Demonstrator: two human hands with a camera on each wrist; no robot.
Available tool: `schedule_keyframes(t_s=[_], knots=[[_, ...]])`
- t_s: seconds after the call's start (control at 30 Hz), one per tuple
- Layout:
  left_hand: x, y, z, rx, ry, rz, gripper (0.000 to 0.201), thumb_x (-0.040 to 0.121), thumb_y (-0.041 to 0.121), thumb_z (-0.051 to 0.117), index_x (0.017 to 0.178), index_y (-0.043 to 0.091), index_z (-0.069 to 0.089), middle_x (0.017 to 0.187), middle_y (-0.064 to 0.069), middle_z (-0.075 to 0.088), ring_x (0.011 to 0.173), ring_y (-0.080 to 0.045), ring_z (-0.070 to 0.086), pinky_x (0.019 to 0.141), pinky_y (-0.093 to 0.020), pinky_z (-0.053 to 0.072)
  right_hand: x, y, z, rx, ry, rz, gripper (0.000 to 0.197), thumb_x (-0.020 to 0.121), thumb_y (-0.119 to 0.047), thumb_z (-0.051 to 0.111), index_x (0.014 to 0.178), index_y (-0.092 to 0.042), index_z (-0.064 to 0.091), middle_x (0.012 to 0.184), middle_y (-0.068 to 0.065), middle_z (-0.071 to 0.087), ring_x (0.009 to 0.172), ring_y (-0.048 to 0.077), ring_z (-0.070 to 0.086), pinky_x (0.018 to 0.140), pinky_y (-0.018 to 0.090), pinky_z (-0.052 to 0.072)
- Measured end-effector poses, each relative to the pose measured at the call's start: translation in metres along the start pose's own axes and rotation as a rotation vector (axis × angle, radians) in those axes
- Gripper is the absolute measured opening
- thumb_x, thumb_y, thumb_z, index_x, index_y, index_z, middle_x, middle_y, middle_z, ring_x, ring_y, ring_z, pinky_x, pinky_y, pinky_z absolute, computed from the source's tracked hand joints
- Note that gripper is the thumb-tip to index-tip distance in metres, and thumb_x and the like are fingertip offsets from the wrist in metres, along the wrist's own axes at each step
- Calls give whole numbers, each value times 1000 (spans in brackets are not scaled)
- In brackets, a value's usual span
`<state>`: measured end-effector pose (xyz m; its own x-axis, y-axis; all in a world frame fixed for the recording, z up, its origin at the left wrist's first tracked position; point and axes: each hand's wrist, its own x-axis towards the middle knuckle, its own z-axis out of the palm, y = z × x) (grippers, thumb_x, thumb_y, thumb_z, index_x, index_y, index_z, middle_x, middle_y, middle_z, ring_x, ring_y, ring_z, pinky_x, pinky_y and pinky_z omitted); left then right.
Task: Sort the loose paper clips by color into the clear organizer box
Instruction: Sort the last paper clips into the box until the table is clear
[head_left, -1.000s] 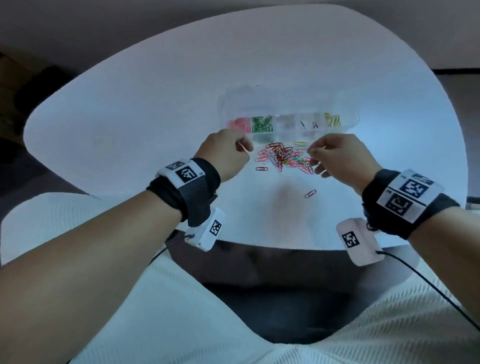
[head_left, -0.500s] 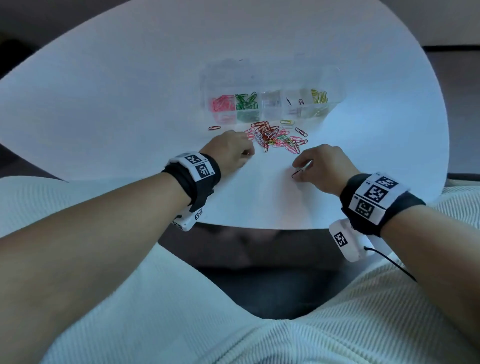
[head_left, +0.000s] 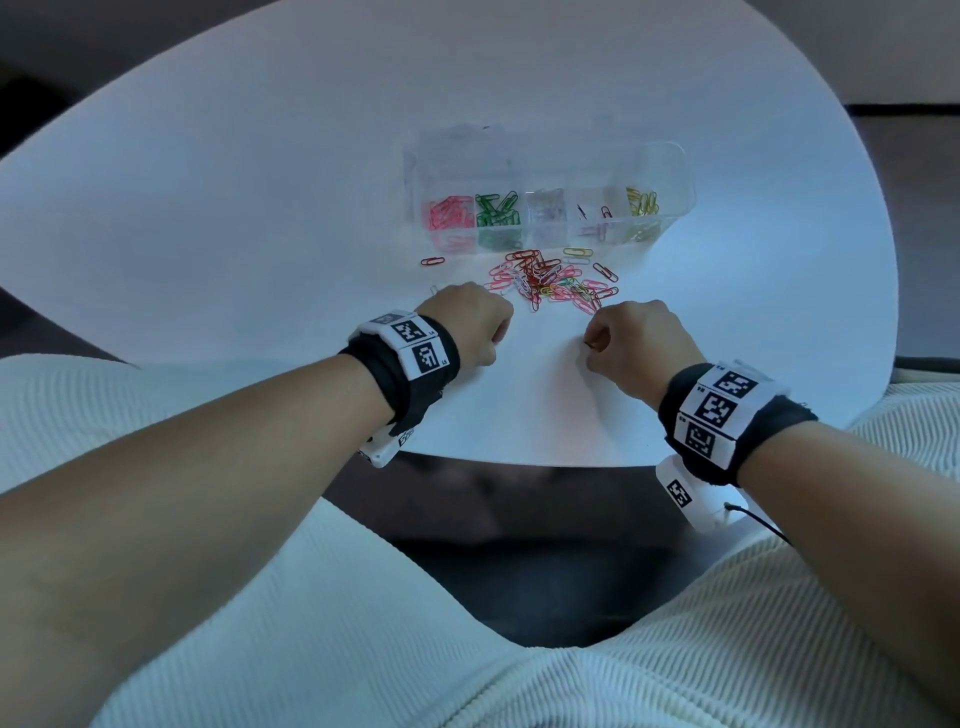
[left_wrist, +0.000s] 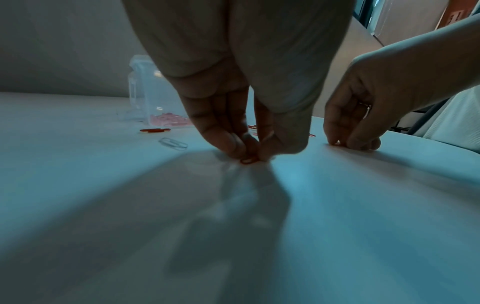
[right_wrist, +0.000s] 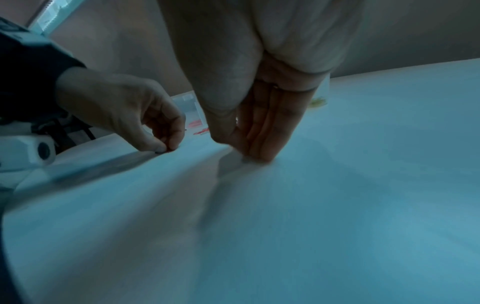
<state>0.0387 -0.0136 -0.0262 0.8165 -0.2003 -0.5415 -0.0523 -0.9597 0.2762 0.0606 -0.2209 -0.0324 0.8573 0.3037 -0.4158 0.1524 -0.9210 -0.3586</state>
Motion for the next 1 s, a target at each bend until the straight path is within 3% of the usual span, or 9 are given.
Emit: schedule_keyframes(t_s=[0.13, 0.23, 0.3, 0.43, 0.5, 0.63, 0.73, 0.83, 1.0], knots=[[-2, 3, 2, 22, -22, 15, 13, 80, 7, 58, 83, 19, 54, 96, -6, 62, 90, -27, 59, 69, -31, 45, -1, -3, -1, 114, -14, 37, 9, 81, -18, 63, 88, -19, 69, 78, 0, 64, 73, 18, 58, 61, 23, 43], [-4, 2, 1, -13, -3, 8, 10, 80, 9, 59, 86, 17, 61, 97, -5, 64, 90, -25, 60, 72, -31, 49, -2, -4, -11, 483, -2, 186, 17, 81, -11, 55, 73, -11, 70, 63, 1, 60, 58, 16, 54, 56, 23, 42], [-6, 0, -4, -112, 54, -13, 13, 80, 12, 61, 90, 15, 69, 95, -1, 67, 89, -20, 61, 74, -28, 49, 0, -3, -18, 751, 23, 293, 16, 69, -4, 49, 59, -2, 62, 55, 14, 52, 49, 26, 45, 50, 24, 35], [-6, -11, -26, -458, 214, -143, 14, 81, 11, 63, 84, 15, 76, 81, 5, 67, 76, -8, 59, 66, -19, 42, 2, -5, -26, 981, 56, 343, 17, 46, -9, 41, 57, -1, 51, 57, 15, 41, 52, 23, 33, 52, 30, 23], [-5, -24, -33, -566, 276, -220, 16, 81, 6, 63, 84, 17, 75, 82, 4, 66, 76, -9, 59, 68, -20, 44, 4, -3, -26, 887, 47, 310, 15, 56, -11, 45, 60, -1, 55, 54, 11, 44, 49, 22, 34, 50, 26, 25], [-5, -48, -28, -640, 303, -308, 33, 81, -9, 58, 95, 18, 70, 107, -4, 63, 92, -21, 66, 85, -31, 54, 12, 0, -20, 484, 102, 196, 25, 84, -20, 48, 76, -18, 72, 59, -5, 53, 59, 18, 48, 53, 29, 34], [-4, -51, -21, -575, 380, -351, 38, 81, -12, 46, 95, 18, 64, 105, -6, 63, 92, -24, 62, 82, -33, 53, 12, 1, -16, 196, 162, 137, 21, 87, -33, 55, 93, -26, 74, 65, -6, 58, 75, 24, 58, 62, 27, 38], [-2, -48, -21, -533, 439, -425, 31, 83, -8, 34, 94, 14, 53, 102, -11, 60, 90, -27, 57, 78, -36, 49, 11, 3, -15, 117, 139, 153, 22, 86, -34, 63, 104, -31, 74, 96, 1, 73, 90, 24, 65, 70, 25, 44], [3, -56, -23, -556, 488, -560, 27, 85, 4, 40, 104, 8, 58, 107, -10, 61, 96, -28, 58, 77, -36, 49, 10, 5, -15, 66, 90, 143, 13, 84, -31, 68, 94, -29, 77, 98, 5, 73, 85, 26, 66, 68, 26, 47]])
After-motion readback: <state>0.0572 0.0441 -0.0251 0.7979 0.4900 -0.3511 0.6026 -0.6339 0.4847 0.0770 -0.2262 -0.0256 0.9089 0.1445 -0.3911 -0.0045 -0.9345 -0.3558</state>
